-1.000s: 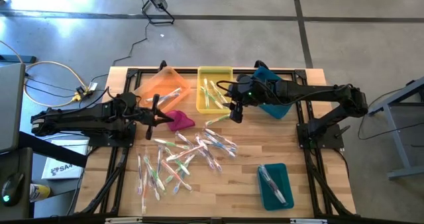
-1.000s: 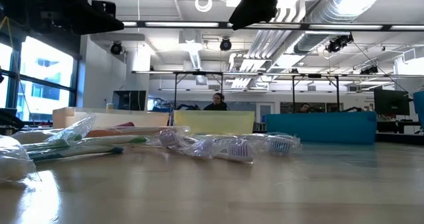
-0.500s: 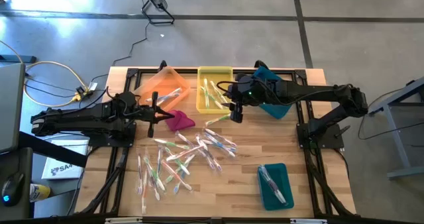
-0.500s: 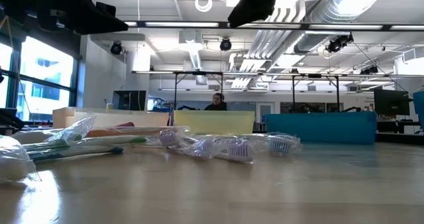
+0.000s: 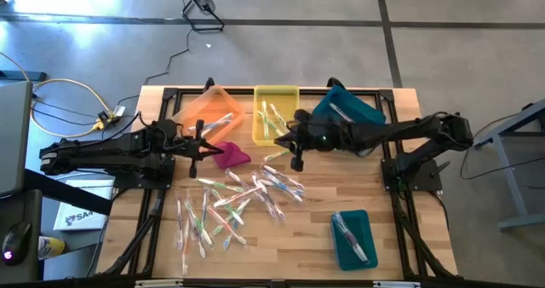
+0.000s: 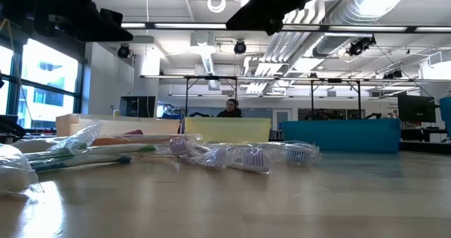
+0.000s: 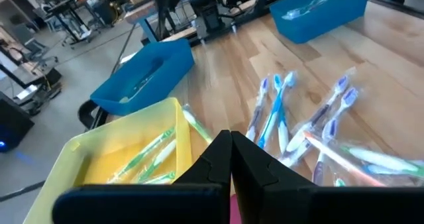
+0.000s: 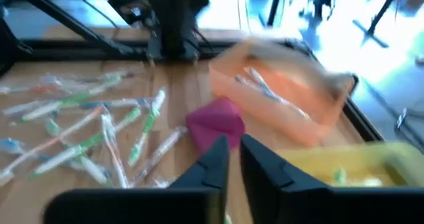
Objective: Pick & Place Toothbrushes
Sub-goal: Put the orange toothbrush into the top blue bin
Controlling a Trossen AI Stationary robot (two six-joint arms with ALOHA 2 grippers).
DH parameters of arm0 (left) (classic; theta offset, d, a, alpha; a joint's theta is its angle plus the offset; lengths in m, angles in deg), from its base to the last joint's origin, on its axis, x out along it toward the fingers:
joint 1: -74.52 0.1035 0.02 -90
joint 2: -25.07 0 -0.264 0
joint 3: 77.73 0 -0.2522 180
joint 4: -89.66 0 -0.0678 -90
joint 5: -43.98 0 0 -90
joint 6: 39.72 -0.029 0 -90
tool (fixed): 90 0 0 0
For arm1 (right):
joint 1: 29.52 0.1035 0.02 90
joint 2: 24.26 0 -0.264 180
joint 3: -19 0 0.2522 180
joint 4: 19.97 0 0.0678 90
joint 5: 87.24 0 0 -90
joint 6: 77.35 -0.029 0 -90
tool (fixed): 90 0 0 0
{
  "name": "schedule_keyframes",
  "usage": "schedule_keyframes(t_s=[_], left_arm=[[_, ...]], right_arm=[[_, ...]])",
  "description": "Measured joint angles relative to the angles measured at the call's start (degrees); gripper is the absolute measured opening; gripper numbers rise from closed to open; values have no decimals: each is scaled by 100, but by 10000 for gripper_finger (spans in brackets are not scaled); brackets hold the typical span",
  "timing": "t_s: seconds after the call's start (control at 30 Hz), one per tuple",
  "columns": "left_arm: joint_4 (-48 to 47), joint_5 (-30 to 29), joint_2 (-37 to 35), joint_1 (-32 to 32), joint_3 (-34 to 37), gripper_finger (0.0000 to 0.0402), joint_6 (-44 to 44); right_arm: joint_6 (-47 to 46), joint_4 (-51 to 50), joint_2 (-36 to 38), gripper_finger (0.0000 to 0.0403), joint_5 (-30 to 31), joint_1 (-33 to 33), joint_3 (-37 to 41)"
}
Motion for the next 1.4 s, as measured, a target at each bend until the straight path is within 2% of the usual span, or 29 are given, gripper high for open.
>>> schedule_keyframes(t_s=[0.2,0.3,0.43,0.6,0.77,0.9,1.07,1.23,1.4], left_arm=[[-50,-131,13,-2,0,0,-28],[-160,-141,17,-4,0,0,-42],[-333,-312,89,-57,0,0,-46],[-324,-863,295,-400,0,0,-156],[-327,-1351,612,-908,0,0,51],[-374,-1707,910,-1299,-41,0,337],[-736,-1762,1392,-1684,-489,0,686],[-1346,-1769,1984,-2050,-1100,0,1190],[-2251,-1692,2547,-2294,-1737,0,2180]], right_arm=[[86,902,226,3,1145,287,620],[325,1059,642,2,1413,367,843],[400,1288,1271,2,1263,335,1355],[164,2342,1973,2,540,90,2341],[-214,3386,2149,2,367,-163,3125],[-309,3418,2144,2,361,-277,3304],[-265,3335,2099,2,358,-282,3328],[-256,3194,2098,2,355,-282,3329],[-305,3011,2098,2,358,-282,3333]])
